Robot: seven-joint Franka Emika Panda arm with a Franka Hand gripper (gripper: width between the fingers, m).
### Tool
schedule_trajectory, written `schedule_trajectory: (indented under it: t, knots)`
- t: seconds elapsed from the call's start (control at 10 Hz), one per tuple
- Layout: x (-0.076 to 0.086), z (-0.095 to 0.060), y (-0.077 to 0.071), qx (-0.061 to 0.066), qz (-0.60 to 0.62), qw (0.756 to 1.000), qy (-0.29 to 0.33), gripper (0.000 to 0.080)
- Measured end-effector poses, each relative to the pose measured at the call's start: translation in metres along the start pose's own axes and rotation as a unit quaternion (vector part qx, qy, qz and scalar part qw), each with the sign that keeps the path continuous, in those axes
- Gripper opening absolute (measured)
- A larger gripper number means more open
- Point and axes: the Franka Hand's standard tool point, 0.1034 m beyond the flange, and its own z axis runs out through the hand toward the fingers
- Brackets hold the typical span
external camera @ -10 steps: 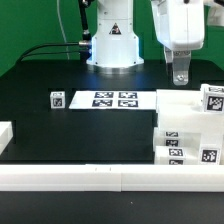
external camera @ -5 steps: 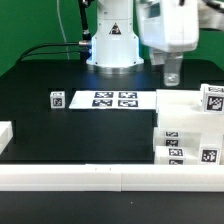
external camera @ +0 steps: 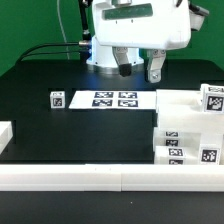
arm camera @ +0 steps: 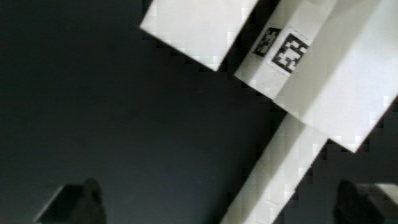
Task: Assemble chair
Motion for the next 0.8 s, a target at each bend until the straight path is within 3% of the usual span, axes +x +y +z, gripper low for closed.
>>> schedule_trajectory:
  t: [0.1,0.2,0.4,0.8]
  knots:
    - [0.002,0.0,0.003,0.002,-0.052,0.999,0.002,0.0649]
    - [0.007,0.002,0.022,0.01,-0.11,0.994,0.007,0.0649]
    - [0.021,0.006,0.067,-0.005,-0.214,0.977,-0.005,0.0649]
    - [0.026,0.006,0.073,-0.008,-0.297,0.955,-0.001,0.0649]
